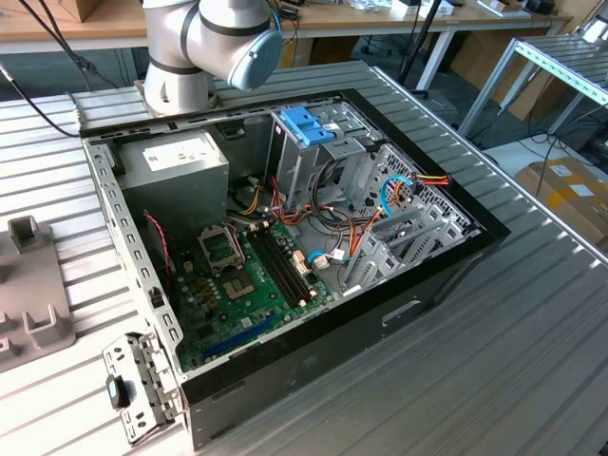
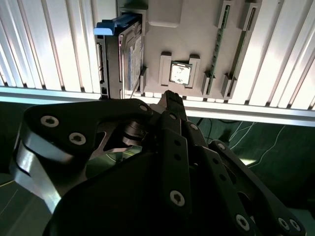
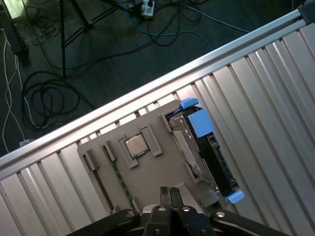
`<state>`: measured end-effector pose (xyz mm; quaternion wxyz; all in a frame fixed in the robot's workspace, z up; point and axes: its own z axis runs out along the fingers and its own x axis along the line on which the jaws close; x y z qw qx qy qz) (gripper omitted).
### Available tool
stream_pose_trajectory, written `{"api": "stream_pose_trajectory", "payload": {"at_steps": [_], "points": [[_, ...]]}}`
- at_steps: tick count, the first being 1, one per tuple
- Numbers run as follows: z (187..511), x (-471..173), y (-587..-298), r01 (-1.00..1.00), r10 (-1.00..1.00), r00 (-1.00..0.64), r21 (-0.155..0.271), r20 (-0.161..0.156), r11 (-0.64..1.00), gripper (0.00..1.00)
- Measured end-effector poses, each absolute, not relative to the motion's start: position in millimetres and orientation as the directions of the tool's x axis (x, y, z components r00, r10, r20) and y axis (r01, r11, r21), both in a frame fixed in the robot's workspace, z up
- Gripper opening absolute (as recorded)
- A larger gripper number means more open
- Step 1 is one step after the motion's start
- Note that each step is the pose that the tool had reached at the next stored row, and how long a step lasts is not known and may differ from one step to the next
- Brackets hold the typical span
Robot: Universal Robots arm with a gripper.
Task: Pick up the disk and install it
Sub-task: 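Pick up the disk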
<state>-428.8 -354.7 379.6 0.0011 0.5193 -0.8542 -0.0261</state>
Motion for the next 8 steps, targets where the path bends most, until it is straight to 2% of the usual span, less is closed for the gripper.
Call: {"api": "stream_pose_trajectory", "payload": {"at_steps": [8], "points": [[379.7,-428.8,-354.7,-0.894,-0.894,-0.448,0.046,-0.025,0.446,0.11]]}}
